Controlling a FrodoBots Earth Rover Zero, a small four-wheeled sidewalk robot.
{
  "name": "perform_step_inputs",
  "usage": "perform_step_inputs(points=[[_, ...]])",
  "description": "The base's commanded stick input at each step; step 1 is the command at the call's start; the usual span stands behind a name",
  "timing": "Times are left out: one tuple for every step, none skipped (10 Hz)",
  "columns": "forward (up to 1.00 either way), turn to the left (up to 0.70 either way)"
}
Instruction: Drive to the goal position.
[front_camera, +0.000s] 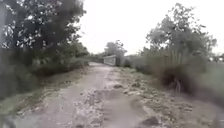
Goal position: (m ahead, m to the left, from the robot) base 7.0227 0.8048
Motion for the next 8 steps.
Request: perform_step_inputs(points=[[0.70, 0.00], [0.70, 0.00], [0.70, 0.00], [0.70, 0.00], [0.70, 0.00], [0.70, 0.00], [0.70, 0.00], [0.70, 0.00]])
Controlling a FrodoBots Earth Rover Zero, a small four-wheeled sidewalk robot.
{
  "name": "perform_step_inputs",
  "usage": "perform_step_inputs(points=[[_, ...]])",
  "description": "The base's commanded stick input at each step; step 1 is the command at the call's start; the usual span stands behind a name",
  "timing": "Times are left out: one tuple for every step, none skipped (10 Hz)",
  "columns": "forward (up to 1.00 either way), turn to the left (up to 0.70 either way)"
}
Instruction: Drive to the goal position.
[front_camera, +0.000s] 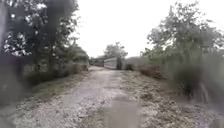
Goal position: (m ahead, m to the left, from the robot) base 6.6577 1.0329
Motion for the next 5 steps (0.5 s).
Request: perform_step_inputs(points=[[0.70, 0.00], [0.70, 0.00], [0.70, 0.00], [0.70, 0.00], [0.70, 0.00]])
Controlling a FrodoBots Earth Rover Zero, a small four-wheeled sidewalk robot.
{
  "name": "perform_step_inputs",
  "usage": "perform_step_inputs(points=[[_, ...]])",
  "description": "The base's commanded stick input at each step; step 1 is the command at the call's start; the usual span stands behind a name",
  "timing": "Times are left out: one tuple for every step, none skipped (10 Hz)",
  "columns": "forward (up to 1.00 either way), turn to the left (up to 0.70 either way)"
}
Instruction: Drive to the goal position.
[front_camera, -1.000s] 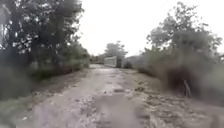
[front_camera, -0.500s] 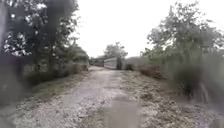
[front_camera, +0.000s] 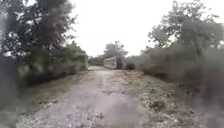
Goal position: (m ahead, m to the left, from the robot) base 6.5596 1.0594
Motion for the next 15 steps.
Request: perform_step_inputs(points=[[0.70, 0.00], [0.70, 0.00], [0.70, 0.00], [0.70, 0.00], [0.70, 0.00], [0.70, 0.00], [0.70, 0.00], [0.70, 0.00], [0.70, 0.00], [0.70, 0.00], [0.70, 0.00], [0.70, 0.00], [0.70, 0.00], [0.70, 0.00], [0.70, 0.00]])
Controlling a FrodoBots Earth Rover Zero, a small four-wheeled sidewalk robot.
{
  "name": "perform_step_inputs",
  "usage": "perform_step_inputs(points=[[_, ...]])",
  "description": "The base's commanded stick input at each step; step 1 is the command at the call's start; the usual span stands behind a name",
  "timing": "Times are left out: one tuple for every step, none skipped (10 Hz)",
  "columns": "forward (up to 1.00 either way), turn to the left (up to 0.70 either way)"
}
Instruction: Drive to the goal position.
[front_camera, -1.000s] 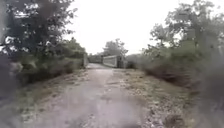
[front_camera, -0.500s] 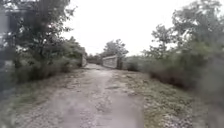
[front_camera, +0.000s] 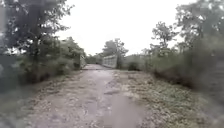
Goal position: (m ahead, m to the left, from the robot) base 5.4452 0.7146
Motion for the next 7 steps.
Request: perform_step_inputs(points=[[0.70, 0.00], [0.70, 0.00], [0.70, 0.00], [0.70, 0.00], [0.70, 0.00], [0.70, 0.00], [0.70, 0.00]])
